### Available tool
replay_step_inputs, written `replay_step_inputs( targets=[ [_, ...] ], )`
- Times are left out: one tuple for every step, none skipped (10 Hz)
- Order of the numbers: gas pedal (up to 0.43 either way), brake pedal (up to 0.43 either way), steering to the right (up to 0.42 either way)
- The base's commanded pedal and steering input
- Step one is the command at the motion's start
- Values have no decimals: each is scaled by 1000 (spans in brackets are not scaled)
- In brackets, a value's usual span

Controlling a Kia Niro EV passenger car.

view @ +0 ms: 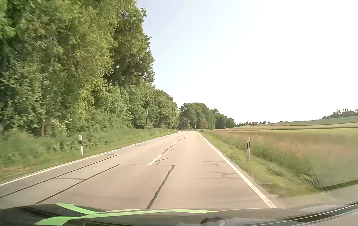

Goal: Follow the waypoints while adhering to traffic rules and regulations

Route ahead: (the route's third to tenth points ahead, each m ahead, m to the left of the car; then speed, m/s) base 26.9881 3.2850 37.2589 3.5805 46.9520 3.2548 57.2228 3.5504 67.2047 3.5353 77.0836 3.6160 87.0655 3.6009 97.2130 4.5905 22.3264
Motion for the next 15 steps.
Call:
replay_step_inputs(
  targets=[
    [110,0,0],
    [110,0,0],
    [118,0,0],
    [118,0,0],
    [118,0,0],
    [118,0,0],
    [118,0,0],
    [130,0,0],
    [130,0,0],
    [130,0,2],
    [130,0,3],
    [138,0,3],
    [138,0,2],
    [138,0,3],
    [138,0,3]
  ],
)
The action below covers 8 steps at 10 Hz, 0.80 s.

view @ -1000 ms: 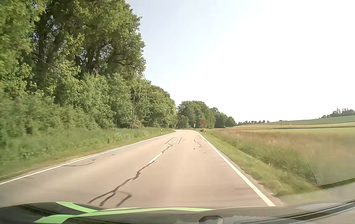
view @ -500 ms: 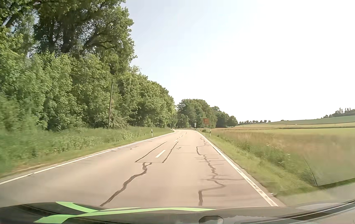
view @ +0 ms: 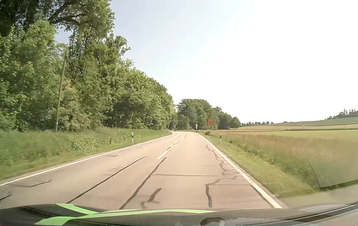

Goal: Follow the waypoints while adhering to traffic rules and regulations

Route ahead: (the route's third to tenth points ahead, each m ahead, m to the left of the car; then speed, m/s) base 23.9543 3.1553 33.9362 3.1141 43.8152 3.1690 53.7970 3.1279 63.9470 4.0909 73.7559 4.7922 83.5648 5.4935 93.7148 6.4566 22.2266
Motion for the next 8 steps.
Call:
replay_step_inputs(
  targets=[
    [138,0,3],
    [138,0,3],
    [138,0,3],
    [138,0,2],
    [138,0,2],
    [138,0,2],
    [138,0,1],
    [138,0,-1]
  ],
)
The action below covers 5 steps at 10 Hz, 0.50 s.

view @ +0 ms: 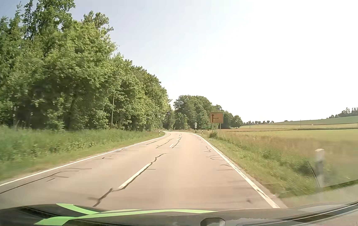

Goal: Follow the waypoints while adhering to traffic rules and regulations

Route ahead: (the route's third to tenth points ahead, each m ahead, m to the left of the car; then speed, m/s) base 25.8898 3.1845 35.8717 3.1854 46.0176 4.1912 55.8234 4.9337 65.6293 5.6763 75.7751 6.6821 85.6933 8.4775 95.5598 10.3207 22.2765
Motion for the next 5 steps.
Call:
replay_step_inputs(
  targets=[
    [138,0,-3],
    [138,0,-3],
    [118,0,-3],
    [39,0,-3],
    [39,0,-6]
  ],
)
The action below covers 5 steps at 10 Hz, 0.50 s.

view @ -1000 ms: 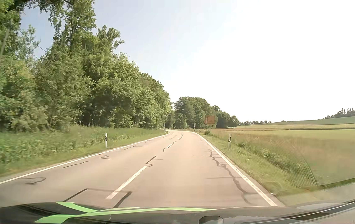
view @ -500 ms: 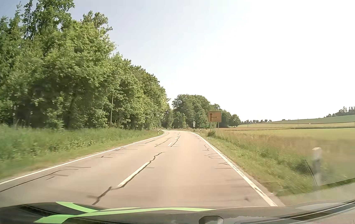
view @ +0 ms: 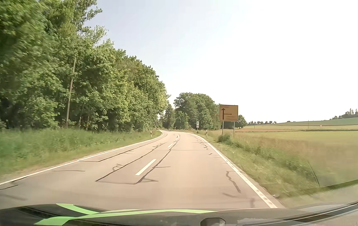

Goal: Follow the waypoints while adhering to traffic rules and regulations

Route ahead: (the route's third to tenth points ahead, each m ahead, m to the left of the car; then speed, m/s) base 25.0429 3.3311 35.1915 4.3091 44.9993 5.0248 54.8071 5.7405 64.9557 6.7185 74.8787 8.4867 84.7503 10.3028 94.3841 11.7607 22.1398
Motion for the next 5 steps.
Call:
replay_step_inputs(
  targets=[
    [47,0,-8],
    [59,0,-8],
    [79,0,-7],
    [110,0,-7],
    [118,0,-7]
  ],
)
